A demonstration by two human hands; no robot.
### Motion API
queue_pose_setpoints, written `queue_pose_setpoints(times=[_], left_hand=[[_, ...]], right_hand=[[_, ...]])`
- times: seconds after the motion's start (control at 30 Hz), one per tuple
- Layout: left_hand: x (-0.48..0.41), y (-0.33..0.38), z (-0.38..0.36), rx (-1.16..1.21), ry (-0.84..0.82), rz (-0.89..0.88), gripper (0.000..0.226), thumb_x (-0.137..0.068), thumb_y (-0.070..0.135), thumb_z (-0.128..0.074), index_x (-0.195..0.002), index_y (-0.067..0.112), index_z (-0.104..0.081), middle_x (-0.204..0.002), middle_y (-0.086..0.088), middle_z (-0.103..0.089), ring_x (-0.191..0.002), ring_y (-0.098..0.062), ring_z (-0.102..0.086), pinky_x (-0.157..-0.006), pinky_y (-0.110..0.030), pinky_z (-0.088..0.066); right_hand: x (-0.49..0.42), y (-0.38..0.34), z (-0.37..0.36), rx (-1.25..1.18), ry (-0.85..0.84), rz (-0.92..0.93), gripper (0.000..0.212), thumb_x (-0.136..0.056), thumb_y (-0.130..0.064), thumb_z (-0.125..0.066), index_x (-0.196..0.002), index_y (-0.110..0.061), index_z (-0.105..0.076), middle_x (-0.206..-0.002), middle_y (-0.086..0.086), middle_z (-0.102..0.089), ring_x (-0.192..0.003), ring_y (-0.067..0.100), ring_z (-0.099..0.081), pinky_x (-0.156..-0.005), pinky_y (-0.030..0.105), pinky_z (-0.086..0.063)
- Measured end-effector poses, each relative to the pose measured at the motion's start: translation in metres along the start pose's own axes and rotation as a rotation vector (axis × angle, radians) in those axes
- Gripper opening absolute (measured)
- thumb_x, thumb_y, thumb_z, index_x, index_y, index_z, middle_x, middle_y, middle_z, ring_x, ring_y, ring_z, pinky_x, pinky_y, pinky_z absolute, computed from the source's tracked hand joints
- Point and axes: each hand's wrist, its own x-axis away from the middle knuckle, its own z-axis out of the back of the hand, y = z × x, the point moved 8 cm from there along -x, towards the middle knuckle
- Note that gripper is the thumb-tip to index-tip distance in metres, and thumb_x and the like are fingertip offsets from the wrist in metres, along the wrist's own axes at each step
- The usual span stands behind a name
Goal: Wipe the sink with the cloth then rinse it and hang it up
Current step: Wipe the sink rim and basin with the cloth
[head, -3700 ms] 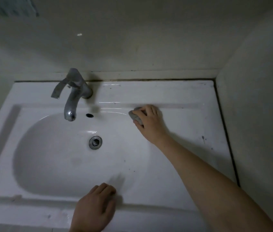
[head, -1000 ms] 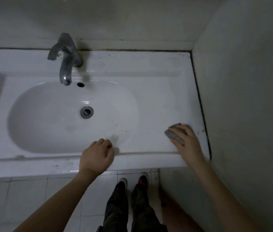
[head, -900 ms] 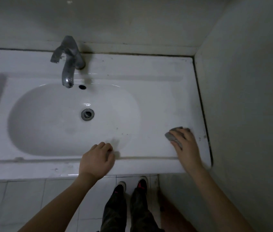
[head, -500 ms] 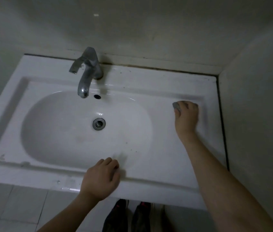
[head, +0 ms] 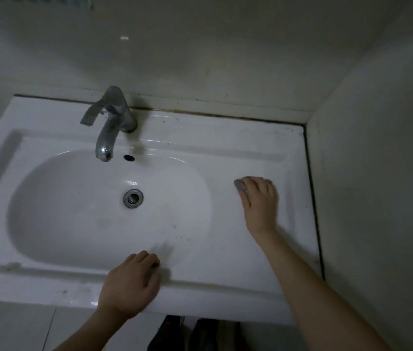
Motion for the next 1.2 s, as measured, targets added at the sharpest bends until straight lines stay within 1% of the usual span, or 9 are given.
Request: queue_pose_setpoints(times=[0.13, 0.23, 0.3, 0.37, 0.53, 0.63, 0.83, 0.97, 1.2], left_hand=[[0.0, 0.0, 0.002, 0.007, 0.016, 0.019, 0.024, -0.079, 0.047, -0.04, -0.089, 0.033, -0.058, -0.087, 0.016, -0.058, -0.085, -0.008, -0.058, -0.054, -0.027, -0.041], [0.001, 0.0, 0.002, -0.001, 0.026, 0.014, 0.022, -0.08, 0.046, -0.042, -0.087, 0.033, -0.058, -0.085, 0.014, -0.058, -0.083, -0.01, -0.06, -0.051, -0.028, -0.04], [0.0, 0.001, 0.002, -0.005, 0.021, 0.007, 0.021, -0.08, 0.046, -0.044, -0.087, 0.033, -0.058, -0.084, 0.014, -0.058, -0.082, -0.009, -0.06, -0.052, -0.027, -0.04], [0.0, 0.001, 0.002, -0.001, 0.028, 0.003, 0.019, -0.077, 0.045, -0.047, -0.086, 0.033, -0.058, -0.083, 0.015, -0.058, -0.079, -0.008, -0.06, -0.051, -0.024, -0.038], [-0.003, -0.001, 0.001, 0.016, 0.026, -0.008, 0.017, -0.071, 0.047, -0.053, -0.085, 0.036, -0.055, -0.083, 0.018, -0.056, -0.074, -0.004, -0.058, -0.047, -0.018, -0.036], [-0.003, 0.002, 0.002, 0.025, 0.023, -0.036, 0.02, -0.067, 0.048, -0.056, -0.083, 0.037, -0.055, -0.08, 0.018, -0.055, -0.071, -0.001, -0.055, -0.045, -0.017, -0.038], [-0.008, -0.002, 0.002, -0.013, 0.047, -0.059, 0.024, -0.059, 0.053, -0.056, -0.079, 0.04, -0.053, -0.076, 0.02, -0.052, -0.066, 0.005, -0.045, -0.04, -0.011, -0.035], [-0.008, 0.001, 0.006, -0.043, 0.059, -0.077, 0.024, -0.058, 0.052, -0.055, -0.08, 0.04, -0.054, -0.076, 0.021, -0.052, -0.068, 0.005, -0.043, -0.041, -0.01, -0.034], [-0.009, -0.002, 0.0, -0.077, 0.147, -0.064, 0.024, -0.06, 0.052, -0.057, -0.075, 0.035, -0.053, -0.072, 0.015, -0.049, -0.06, -0.001, -0.05, -0.037, -0.018, -0.035]], right_hand=[[-0.031, 0.006, -0.001, -0.414, 0.048, -0.319, 0.027, -0.091, -0.021, -0.058, -0.111, -0.007, -0.07, -0.108, 0.012, -0.067, -0.101, 0.03, -0.061, -0.091, 0.042, -0.051], [-0.059, 0.015, 0.025, -0.795, 0.058, -0.46, 0.024, -0.097, -0.013, -0.054, -0.117, -0.004, -0.065, -0.112, 0.004, -0.065, -0.098, 0.013, -0.062, -0.09, 0.02, -0.049], [-0.089, 0.023, 0.062, -0.625, 0.165, -0.303, 0.027, -0.098, -0.013, -0.053, -0.12, -0.002, -0.064, -0.114, 0.005, -0.064, -0.1, 0.011, -0.06, -0.09, 0.015, -0.046], [-0.122, 0.046, 0.078, -0.352, 0.234, -0.178, 0.028, -0.096, -0.018, -0.055, -0.116, 0.0, -0.063, -0.112, 0.016, -0.065, -0.102, 0.024, -0.06, -0.093, 0.029, -0.047], [-0.145, 0.079, 0.034, 0.149, 0.292, -0.318, 0.038, -0.086, -0.025, -0.051, -0.106, 0.006, -0.061, -0.102, 0.031, -0.061, -0.098, 0.044, -0.057, -0.089, 0.05, -0.046], [-0.154, 0.027, 0.004, 0.155, 0.292, -0.368, 0.027, -0.084, -0.02, -0.056, -0.099, 0.002, -0.062, -0.098, 0.028, -0.063, -0.096, 0.042, -0.058, -0.09, 0.049, -0.047], [-0.162, -0.144, -0.094, 0.123, 0.101, 0.162, 0.025, -0.077, -0.022, -0.061, -0.099, -0.011, -0.065, -0.095, 0.009, -0.067, -0.09, 0.031, -0.061, -0.096, 0.041, -0.041], [-0.154, -0.143, -0.082, -0.026, -0.075, 0.482, 0.03, -0.086, -0.022, -0.06, -0.113, -0.011, -0.061, -0.112, 0.008, -0.063, -0.104, 0.032, -0.056, -0.101, 0.043, -0.041], [-0.155, 0.013, -0.006, -0.065, 0.242, -0.049, 0.032, -0.082, -0.015, -0.066, -0.108, 0.002, -0.062, -0.105, 0.028, -0.063, -0.098, 0.046, -0.058, -0.088, 0.05, -0.047]])
